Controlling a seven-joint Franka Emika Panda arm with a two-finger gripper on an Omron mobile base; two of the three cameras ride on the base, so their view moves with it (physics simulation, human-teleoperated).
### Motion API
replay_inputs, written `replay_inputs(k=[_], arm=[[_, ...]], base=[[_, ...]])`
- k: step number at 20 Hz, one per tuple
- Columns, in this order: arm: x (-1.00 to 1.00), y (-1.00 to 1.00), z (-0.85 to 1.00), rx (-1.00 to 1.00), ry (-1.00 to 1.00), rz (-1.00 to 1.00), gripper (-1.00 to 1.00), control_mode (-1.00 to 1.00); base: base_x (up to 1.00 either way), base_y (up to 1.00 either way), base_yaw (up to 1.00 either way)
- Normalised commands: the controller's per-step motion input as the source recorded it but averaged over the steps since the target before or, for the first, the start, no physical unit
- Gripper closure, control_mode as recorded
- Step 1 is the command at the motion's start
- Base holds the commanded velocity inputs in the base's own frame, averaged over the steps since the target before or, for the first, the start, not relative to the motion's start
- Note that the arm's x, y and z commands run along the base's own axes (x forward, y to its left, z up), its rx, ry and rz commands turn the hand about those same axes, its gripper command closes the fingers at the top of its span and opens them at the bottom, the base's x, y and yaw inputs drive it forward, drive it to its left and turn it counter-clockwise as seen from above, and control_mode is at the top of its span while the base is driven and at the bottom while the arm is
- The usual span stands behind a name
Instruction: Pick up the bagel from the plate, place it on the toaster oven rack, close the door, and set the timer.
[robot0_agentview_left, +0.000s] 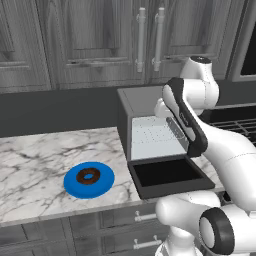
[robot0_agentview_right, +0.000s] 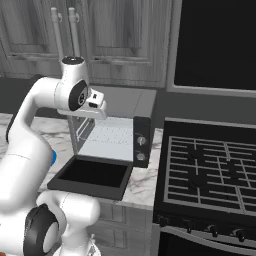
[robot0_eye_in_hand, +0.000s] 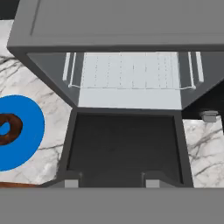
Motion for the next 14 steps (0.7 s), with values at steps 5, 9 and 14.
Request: replay_inputs(k=[5,9,14], arm=[[-0.13,-0.28,-0.03,0.00,-0.01,0.00,-1.00,-1.00],[-0.17,-0.36,-0.12,0.00,-0.10,0.00,-1.00,-1.00],[-0.17,-0.20,-0.05,0.00,-0.09,0.00,-1.00,-1.00]], base=[[0.00,0.00,0.00],[0.00,0.00,0.00],[0.00,0.00,0.00]])
